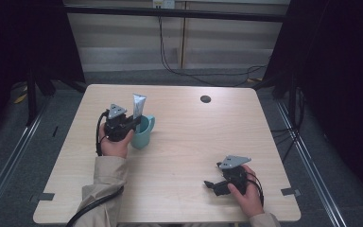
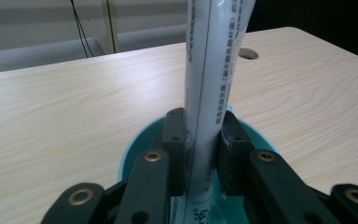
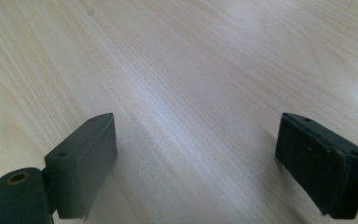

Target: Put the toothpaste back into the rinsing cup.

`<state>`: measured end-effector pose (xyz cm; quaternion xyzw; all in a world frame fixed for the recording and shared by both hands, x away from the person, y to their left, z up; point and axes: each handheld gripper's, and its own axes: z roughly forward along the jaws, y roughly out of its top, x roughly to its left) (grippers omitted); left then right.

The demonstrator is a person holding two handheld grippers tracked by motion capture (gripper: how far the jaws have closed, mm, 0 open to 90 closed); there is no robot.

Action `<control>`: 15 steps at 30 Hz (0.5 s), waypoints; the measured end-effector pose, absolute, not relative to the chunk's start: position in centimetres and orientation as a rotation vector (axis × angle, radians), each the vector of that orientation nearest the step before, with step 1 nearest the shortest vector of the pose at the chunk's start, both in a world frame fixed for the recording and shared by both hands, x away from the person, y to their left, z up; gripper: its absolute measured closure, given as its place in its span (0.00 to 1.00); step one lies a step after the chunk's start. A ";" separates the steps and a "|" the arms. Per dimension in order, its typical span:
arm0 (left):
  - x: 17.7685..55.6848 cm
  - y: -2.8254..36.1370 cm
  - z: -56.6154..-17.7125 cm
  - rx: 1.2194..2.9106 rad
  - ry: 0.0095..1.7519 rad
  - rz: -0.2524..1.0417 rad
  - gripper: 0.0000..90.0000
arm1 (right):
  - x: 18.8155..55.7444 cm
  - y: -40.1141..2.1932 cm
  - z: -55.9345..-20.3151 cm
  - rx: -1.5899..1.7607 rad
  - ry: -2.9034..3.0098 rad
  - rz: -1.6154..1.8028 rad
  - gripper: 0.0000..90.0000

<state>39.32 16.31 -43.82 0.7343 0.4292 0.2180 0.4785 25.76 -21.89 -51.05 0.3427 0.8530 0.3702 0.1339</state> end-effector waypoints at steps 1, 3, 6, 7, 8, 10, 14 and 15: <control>39.3 16.3 -43.9 1.795 1.048 0.535 0.85 | 25.8 -21.9 -51.1 0.994 2.472 1.074 0.13; 39.3 16.3 -43.9 1.799 1.047 0.530 0.85 | 25.8 -21.9 -51.1 0.994 2.473 1.073 0.13; 39.3 16.2 -44.0 1.811 1.038 0.525 0.85 | 25.8 -21.9 -51.1 0.993 2.473 1.073 0.13; 39.3 16.2 -44.1 1.813 1.039 0.525 0.85 | 25.8 -21.9 -51.1 0.994 2.473 1.073 0.13; 39.3 16.2 -44.1 1.812 1.042 0.523 0.85 | 25.8 -21.9 -51.1 0.994 2.473 1.073 0.13; 39.3 16.1 -44.1 1.813 1.044 0.522 0.85 | 25.8 -21.9 -51.1 0.994 2.473 1.073 0.13; 39.3 16.1 -44.1 1.818 1.045 0.520 0.85 | 25.8 -21.9 -51.1 0.994 2.473 1.073 0.13; 39.4 16.1 -44.1 1.820 1.047 0.519 0.85 | 25.8 -21.9 -51.1 0.994 2.473 1.073 0.13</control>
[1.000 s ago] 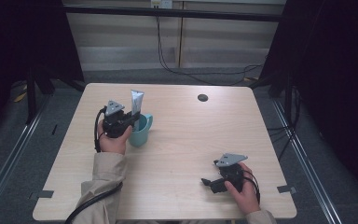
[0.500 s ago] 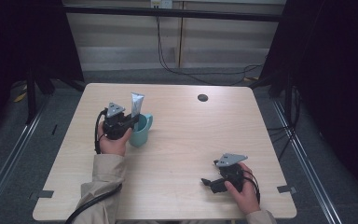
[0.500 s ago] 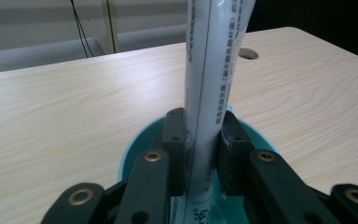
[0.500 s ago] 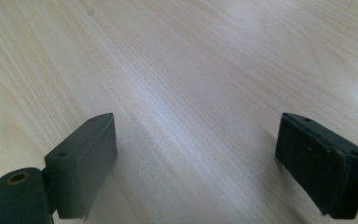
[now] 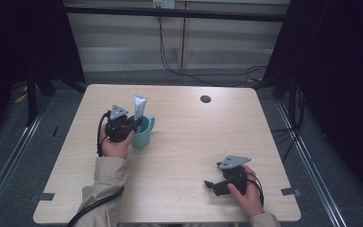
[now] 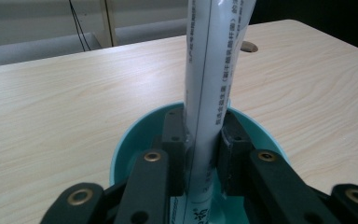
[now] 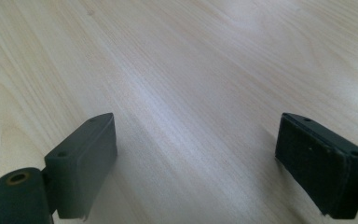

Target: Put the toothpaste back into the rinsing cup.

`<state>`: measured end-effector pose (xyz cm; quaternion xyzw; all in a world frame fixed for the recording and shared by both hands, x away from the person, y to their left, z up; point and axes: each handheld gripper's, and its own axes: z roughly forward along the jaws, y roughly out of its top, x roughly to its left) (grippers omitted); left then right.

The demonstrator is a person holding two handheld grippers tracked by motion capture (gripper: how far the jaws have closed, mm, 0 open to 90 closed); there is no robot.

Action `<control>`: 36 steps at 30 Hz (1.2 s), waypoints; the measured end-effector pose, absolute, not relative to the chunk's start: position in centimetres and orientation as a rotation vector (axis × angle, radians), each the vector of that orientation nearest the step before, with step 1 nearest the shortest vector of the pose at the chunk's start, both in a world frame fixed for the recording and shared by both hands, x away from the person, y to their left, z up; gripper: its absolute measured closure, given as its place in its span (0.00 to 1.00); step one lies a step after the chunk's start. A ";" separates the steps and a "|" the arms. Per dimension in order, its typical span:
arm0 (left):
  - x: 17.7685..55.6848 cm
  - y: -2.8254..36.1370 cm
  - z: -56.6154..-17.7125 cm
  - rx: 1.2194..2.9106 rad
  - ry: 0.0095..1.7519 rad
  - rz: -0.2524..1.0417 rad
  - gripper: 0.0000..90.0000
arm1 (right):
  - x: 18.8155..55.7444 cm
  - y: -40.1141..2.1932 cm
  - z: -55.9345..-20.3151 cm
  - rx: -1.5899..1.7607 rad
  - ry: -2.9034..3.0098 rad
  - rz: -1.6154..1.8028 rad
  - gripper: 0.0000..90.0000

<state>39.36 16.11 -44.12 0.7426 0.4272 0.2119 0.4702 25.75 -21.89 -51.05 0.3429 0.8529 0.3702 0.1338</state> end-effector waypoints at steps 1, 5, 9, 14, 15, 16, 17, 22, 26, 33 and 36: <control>39.4 16.1 -44.1 1.821 1.047 0.520 0.85 | 25.8 -21.9 -51.1 0.994 2.473 1.073 0.13; 39.3 16.0 -44.1 1.832 1.038 0.524 0.84 | 25.8 -21.9 -51.1 0.994 2.473 1.074 0.13; 39.4 15.9 -44.0 1.843 1.033 0.518 0.84 | 25.8 -21.9 -51.1 0.994 2.473 1.073 0.13; 39.5 15.8 -43.9 1.848 1.031 0.513 0.83 | 25.8 -21.9 -51.1 0.994 2.473 1.073 0.13; 39.5 15.7 -43.9 1.849 1.032 0.512 0.83 | 25.8 -21.9 -51.1 0.994 2.473 1.073 0.13; 39.5 15.7 -43.9 1.851 1.034 0.516 0.82 | 25.8 -21.9 -51.1 0.994 2.473 1.073 0.13; 39.5 15.7 -43.9 1.850 1.035 0.516 0.81 | 25.8 -21.9 -51.1 0.994 2.473 1.073 0.13; 39.5 15.9 -44.2 1.860 1.042 0.507 0.80 | 25.8 -21.9 -51.1 0.994 2.473 1.073 0.13; 39.5 15.9 -44.2 1.855 1.045 0.503 0.79 | 25.8 -21.9 -51.1 0.994 2.473 1.073 0.13; 39.3 16.0 -43.5 1.868 1.025 0.517 0.76 | 25.8 -21.9 -51.1 0.994 2.473 1.074 0.13; 39.2 16.1 -43.1 1.865 1.046 0.512 0.74 | 25.8 -21.9 -51.1 0.994 2.473 1.073 0.13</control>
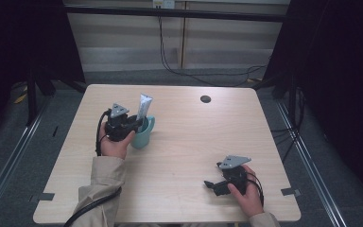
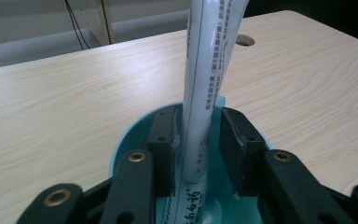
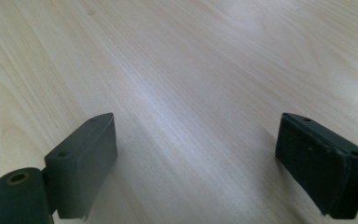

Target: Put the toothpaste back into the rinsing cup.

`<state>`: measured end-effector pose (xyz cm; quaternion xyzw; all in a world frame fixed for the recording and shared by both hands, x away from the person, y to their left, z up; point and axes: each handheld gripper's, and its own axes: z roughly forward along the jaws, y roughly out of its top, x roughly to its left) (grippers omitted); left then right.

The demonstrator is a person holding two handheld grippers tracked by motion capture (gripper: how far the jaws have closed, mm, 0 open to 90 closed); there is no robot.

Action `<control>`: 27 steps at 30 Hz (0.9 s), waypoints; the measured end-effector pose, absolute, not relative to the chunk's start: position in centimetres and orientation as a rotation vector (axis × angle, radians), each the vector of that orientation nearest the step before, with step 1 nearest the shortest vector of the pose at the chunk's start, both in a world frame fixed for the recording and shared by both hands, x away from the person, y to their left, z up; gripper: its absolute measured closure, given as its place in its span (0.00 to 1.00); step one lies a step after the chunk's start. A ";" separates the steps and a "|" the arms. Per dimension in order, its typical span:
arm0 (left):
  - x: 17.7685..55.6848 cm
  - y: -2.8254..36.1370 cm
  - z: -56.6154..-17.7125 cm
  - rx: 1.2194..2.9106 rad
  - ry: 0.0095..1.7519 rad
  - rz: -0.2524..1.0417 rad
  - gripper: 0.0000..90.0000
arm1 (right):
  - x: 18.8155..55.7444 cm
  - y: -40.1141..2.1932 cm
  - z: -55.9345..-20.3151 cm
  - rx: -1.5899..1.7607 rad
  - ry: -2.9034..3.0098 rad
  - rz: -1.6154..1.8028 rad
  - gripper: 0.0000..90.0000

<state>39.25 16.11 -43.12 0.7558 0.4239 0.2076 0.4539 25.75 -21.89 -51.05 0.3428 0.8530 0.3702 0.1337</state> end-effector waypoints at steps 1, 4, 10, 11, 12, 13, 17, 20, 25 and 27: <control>39.3 16.2 -43.0 1.870 1.044 0.510 0.73 | 25.8 -21.9 -51.1 0.993 2.473 1.073 0.13; 39.2 16.2 -42.7 1.871 1.045 0.509 0.71 | 25.8 -21.9 -51.1 0.994 2.473 1.074 0.13; 39.2 16.2 -42.3 1.886 1.048 0.507 0.67 | 25.8 -21.9 -51.1 0.991 2.474 1.074 0.13; 39.2 16.2 -42.3 1.888 1.051 0.507 0.66 | 25.8 -21.9 -51.1 0.990 2.473 1.074 0.13; 39.2 16.2 -42.2 1.890 1.053 0.504 0.64 | 25.8 -21.9 -51.1 0.990 2.474 1.075 0.13; 39.2 16.2 -42.2 1.891 1.050 0.503 0.63 | 25.8 -21.9 -51.1 0.990 2.474 1.074 0.13; 39.1 15.9 -41.9 1.905 1.043 0.514 0.58 | 25.7 -21.9 -51.1 0.989 2.476 1.075 0.13; 39.0 15.8 -41.7 1.910 1.044 0.512 0.53 | 25.7 -21.9 -51.1 0.989 2.476 1.075 0.13; 38.9 15.9 -41.4 1.916 1.046 0.509 0.46 | 25.7 -21.9 -51.0 0.989 2.476 1.074 0.13; 38.9 16.0 -41.3 1.922 1.042 0.507 0.43 | 25.7 -21.9 -51.0 0.989 2.477 1.075 0.13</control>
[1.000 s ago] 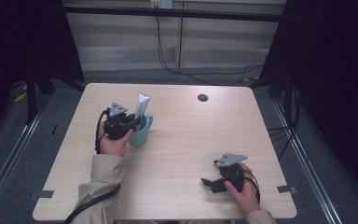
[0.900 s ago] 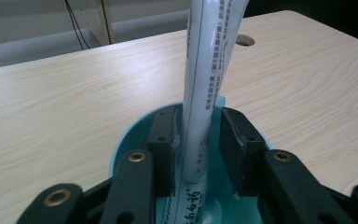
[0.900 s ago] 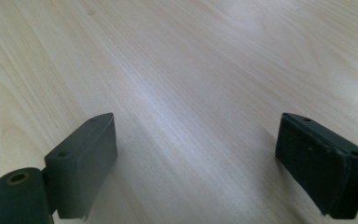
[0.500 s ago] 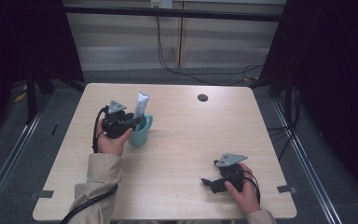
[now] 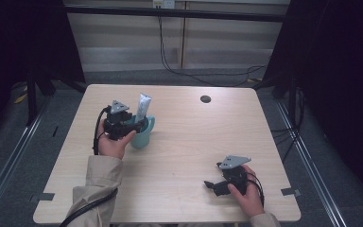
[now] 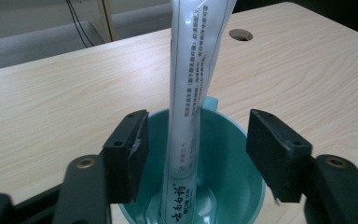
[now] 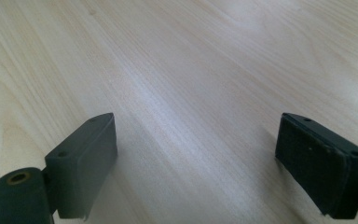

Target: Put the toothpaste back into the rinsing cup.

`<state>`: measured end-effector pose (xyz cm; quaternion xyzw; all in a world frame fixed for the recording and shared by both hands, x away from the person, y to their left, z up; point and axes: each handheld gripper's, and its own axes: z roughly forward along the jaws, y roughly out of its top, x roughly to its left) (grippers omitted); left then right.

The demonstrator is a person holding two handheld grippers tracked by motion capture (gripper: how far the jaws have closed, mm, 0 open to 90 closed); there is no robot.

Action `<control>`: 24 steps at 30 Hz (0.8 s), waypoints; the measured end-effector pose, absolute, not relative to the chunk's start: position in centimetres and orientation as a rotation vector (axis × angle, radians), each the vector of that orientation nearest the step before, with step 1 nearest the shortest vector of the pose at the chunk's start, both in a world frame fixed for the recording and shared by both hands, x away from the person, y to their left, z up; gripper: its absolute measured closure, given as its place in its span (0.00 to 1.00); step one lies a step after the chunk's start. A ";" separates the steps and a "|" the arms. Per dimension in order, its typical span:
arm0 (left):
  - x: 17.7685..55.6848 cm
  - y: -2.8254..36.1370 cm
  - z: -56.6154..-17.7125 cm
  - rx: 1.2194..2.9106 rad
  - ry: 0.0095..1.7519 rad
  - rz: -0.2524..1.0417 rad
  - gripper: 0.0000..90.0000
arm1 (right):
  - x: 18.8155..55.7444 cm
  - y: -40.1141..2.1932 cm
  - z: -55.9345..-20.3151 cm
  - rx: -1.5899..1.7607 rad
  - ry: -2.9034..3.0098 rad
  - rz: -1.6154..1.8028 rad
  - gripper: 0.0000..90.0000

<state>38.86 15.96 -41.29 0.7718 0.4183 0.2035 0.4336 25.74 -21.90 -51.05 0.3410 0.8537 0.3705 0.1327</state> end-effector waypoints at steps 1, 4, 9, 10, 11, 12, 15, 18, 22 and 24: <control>38.8 15.9 -41.3 1.926 1.041 0.509 0.42 | 25.7 -21.9 -51.0 0.989 2.477 1.075 0.13; 38.8 16.0 -41.2 1.942 1.036 0.498 0.37 | 25.7 -21.9 -51.1 0.989 2.477 1.075 0.13; 38.6 16.2 -41.2 1.965 1.037 0.474 0.31 | 25.7 -21.9 -51.0 0.989 2.477 1.075 0.13; 38.6 16.2 -41.2 1.970 1.043 0.469 0.29 | 25.7 -21.9 -51.1 0.989 2.476 1.075 0.13; 38.6 16.3 -41.2 1.970 1.046 0.468 0.29 | 25.7 -21.9 -51.1 0.989 2.476 1.075 0.13; 38.5 16.4 -41.2 1.970 1.047 0.468 0.29 | 25.7 -21.9 -51.0 0.989 2.477 1.076 0.13; 38.5 16.6 -41.1 1.970 1.065 0.462 0.26 | 25.7 -21.9 -51.0 0.989 2.477 1.076 0.13; 38.4 16.7 -41.1 1.963 1.073 0.454 0.23 | 25.7 -21.9 -51.1 0.989 2.477 1.076 0.13; 38.1 16.8 -41.1 1.965 1.065 0.447 0.23 | 25.7 -21.9 -51.1 0.989 2.477 1.076 0.13; 38.0 16.9 -41.1 1.958 1.072 0.446 0.22 | 25.7 -21.9 -51.1 0.988 2.477 1.076 0.13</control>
